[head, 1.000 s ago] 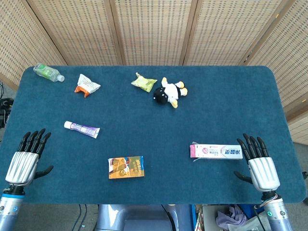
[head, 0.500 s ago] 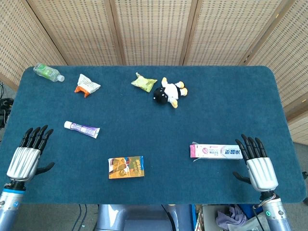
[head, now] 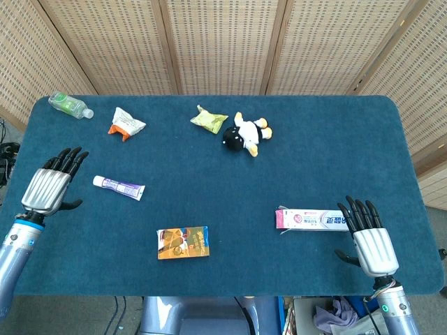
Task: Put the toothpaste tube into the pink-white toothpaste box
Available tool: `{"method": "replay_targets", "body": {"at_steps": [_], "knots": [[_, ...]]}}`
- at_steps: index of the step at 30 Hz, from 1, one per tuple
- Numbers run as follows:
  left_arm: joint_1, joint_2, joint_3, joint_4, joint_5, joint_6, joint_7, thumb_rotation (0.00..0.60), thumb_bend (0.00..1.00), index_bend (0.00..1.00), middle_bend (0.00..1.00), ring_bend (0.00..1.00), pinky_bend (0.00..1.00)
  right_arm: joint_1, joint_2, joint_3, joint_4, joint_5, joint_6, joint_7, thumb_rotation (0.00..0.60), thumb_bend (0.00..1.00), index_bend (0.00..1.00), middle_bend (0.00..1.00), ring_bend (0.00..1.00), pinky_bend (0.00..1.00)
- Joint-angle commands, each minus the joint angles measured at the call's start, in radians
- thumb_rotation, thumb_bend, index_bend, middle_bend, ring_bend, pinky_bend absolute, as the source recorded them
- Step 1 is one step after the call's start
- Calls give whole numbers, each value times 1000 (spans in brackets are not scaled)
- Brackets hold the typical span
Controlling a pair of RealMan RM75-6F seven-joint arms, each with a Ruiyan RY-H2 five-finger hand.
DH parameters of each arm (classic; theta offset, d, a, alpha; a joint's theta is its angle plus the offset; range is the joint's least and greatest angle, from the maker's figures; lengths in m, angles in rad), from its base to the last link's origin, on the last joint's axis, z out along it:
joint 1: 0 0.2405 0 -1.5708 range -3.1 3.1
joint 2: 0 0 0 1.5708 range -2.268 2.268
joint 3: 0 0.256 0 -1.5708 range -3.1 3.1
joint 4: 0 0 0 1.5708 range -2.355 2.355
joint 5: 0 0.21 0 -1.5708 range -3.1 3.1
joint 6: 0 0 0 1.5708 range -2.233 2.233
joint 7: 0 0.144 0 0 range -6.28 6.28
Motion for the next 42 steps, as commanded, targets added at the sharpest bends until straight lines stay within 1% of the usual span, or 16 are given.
{"method": "replay_targets", "body": {"at_steps": [1,4,7,9,11,13,20,31,42], "knots": [[-60,-18,-12,63,-52,-90,23,600,168,65,72,76,218,1,-2,-1,2,3,-5,-1,600,0,0,0,0,0],[-98,-35,-11,106,-95,-160,59,600,168,88,90,84,221,3,-7,-1,6,6,-11,-2,600,0,0,0,0,0],[-134,-57,-12,146,-145,-226,89,600,168,146,129,108,237,5,-9,0,9,9,-15,-4,600,0,0,0,0,0],[-153,-73,-11,169,-173,-260,102,600,168,225,154,124,248,4,-10,0,10,11,-15,-2,600,0,0,0,0,0],[-168,-90,-10,191,-196,-286,114,600,168,266,168,134,255,4,-11,1,13,14,-17,-1,600,0,0,0,0,0],[-184,-112,-5,218,-216,-308,127,600,168,270,173,139,258,5,-12,2,16,17,-19,1,600,0,0,0,0,0],[-212,-169,13,293,-246,-334,150,600,168,271,206,166,276,8,-19,2,23,21,-25,0,600,0,0,0,0,0],[-257,-219,26,347,-277,-374,178,600,168,285,211,167,276,9,-26,3,31,21,-24,2,600,0,0,0,0,0],[-299,-266,50,373,-333,-405,254,600,168,372,276,209,297,6,-23,8,34,24,-12,18,600,0,0,0,0,0]]}}
